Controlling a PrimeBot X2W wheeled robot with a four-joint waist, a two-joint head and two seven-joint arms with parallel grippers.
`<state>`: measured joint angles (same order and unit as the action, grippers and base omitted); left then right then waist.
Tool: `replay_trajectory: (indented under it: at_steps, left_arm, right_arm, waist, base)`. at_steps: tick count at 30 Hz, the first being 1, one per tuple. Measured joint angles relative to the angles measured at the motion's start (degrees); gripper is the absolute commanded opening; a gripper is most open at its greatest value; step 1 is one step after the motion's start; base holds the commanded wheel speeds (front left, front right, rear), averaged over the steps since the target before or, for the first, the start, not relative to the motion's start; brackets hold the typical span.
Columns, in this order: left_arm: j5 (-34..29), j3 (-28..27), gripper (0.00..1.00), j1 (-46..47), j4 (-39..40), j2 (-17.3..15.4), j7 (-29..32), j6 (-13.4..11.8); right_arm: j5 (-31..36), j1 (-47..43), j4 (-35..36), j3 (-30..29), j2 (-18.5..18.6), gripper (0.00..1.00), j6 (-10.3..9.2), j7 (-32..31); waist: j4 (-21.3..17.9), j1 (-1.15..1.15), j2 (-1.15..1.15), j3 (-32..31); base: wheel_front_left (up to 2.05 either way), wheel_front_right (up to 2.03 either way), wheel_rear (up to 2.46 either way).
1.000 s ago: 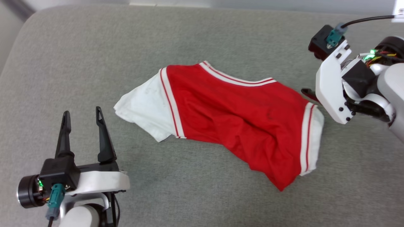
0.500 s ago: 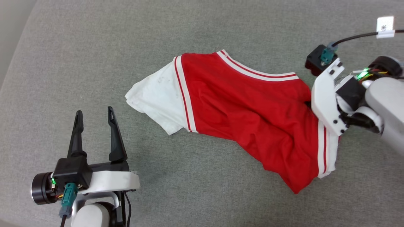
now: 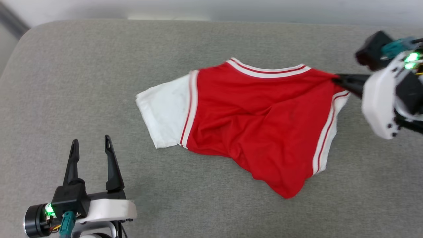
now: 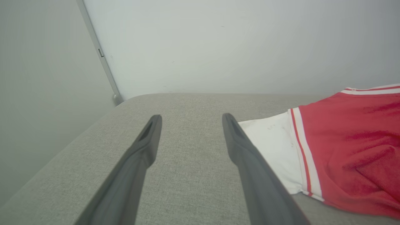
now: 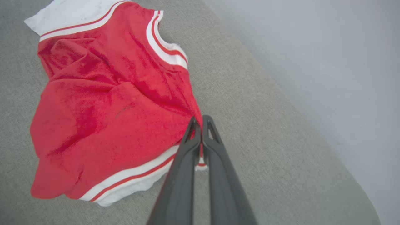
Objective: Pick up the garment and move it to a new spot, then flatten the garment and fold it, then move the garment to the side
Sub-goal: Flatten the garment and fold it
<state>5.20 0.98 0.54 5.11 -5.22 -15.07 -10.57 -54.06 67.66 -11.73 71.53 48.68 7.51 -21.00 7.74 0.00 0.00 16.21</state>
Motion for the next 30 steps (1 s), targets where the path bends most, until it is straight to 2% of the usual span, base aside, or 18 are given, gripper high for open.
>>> replay_trajectory:
  at_steps: [8,13,16,22,27,30]
  left_arm:
    - [-0.99,-0.71,1.0,-1.39,0.33,0.62,0.0,1.02]
    - [-1.2,-0.2,1.0,-0.42,0.22,1.05,0.0,2.01]
    - [-1.33,0.24,1.0,0.83,0.07,1.48,0.0,2.38]
    - [-1.1,1.97,1.0,3.75,-0.79,1.99,0.0,3.02]
    - [-0.91,2.86,1.0,5.89,-1.54,2.15,0.0,3.11]
    - [-0.9,2.94,1.0,6.32,-1.83,2.2,0.0,3.1]
  right_arm:
    - [-0.35,-0.82,8.76,-8.72,10.7,0.0,0.0,-0.99]
    - [0.53,-0.69,7.71,-13.86,11.54,0.0,0.0,-5.61]
    - [2.36,0.02,3.71,-14.91,8.73,0.0,0.0,-9.18]
    - [6.22,0.58,-10.46,-14.01,-1.41,0.0,-0.01,-13.04]
    - [6.66,-0.83,-21.58,-12.05,-9.6,0.0,-0.01,-11.79]
    - [6.72,-2.02,-24.97,-9.96,-12.35,0.0,-0.16,-10.7]
  waist:
    - [-2.59,0.0,0.0,-1.22]
    - [-2.31,0.0,0.0,0.35]
    - [-1.69,0.0,0.0,1.96]
    - [0.23,0.0,0.0,5.88]
    - [2.56,0.01,0.0,8.72]
    - [3.78,0.0,0.0,9.61]
  base:
    - [0.0,0.0,0.0]
    - [0.0,0.0,0.0]
    - [0.0,0.0,0.0]
    - [0.0,0.0,0.0]
    - [0.0,0.0,0.0]
    - [0.0,0.0,0.0]
